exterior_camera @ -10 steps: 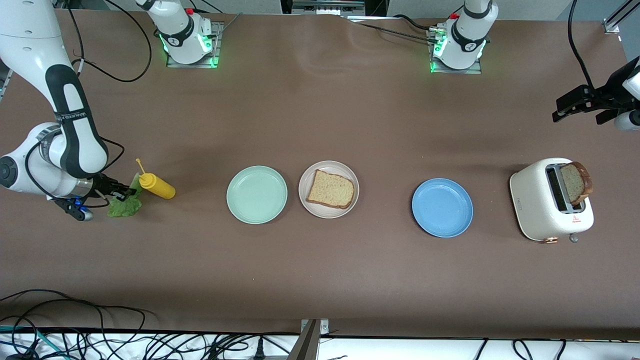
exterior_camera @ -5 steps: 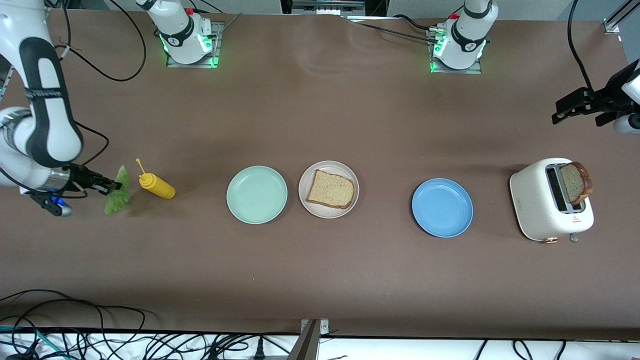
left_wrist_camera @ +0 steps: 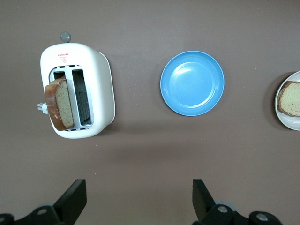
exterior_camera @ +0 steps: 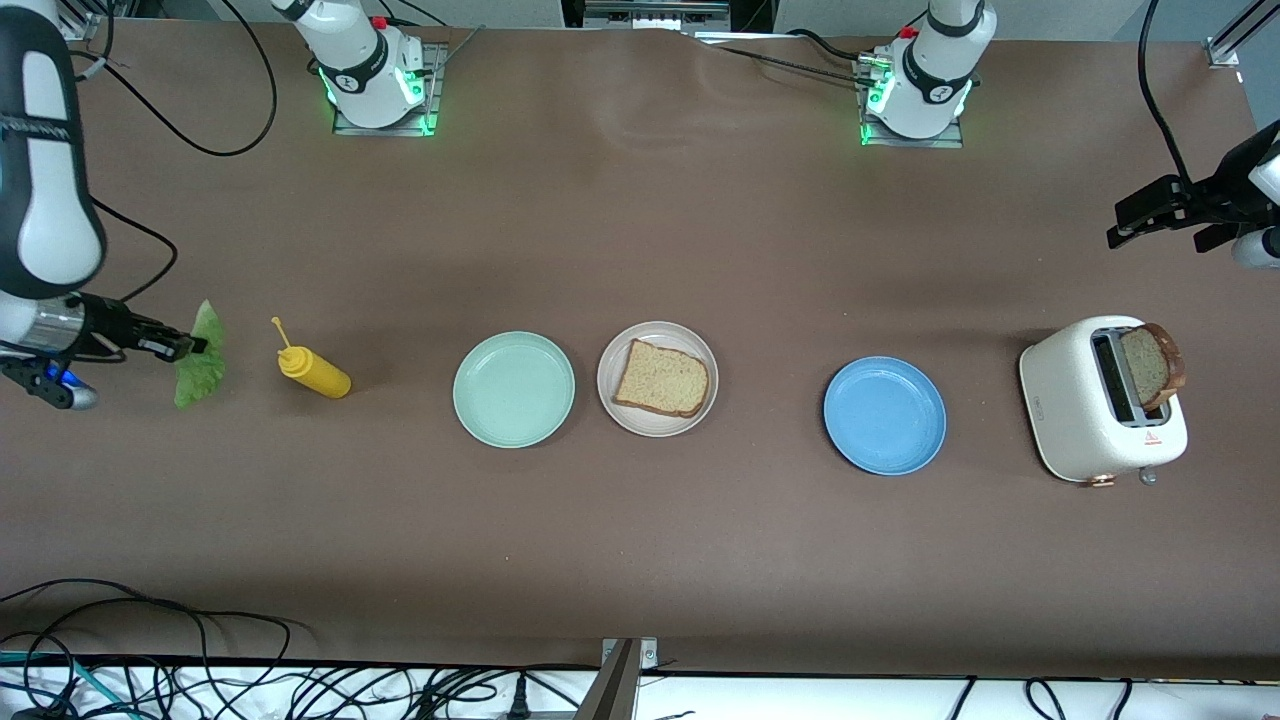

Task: Make sandwich on beige plate with both arms
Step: 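Grasp the green lettuce leaf with the right gripper and lift it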

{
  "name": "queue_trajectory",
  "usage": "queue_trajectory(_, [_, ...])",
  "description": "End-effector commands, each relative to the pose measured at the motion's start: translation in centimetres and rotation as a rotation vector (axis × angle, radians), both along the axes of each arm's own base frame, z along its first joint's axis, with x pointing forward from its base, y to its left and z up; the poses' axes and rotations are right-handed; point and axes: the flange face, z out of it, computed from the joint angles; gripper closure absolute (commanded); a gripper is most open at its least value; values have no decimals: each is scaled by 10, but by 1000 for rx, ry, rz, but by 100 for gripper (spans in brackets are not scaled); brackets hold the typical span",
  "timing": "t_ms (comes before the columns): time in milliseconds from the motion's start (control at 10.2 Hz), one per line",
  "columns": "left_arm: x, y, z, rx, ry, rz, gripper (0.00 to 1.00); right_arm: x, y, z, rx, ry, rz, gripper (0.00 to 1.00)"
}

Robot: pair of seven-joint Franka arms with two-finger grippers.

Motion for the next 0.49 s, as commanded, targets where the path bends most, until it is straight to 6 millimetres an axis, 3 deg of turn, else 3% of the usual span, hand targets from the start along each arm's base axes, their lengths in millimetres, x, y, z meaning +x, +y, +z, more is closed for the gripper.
queue_trajectory(0, [3, 7, 5, 2, 8, 20, 0, 8, 11, 41, -3, 16, 8, 100])
queue_trajectory(196, [2, 12, 5, 2, 10, 27, 0, 21, 54, 64, -13, 27, 5, 100])
queue_trajectory(391, [2, 11, 5, 2, 8, 26, 0, 35, 127, 76, -49, 24, -15, 100])
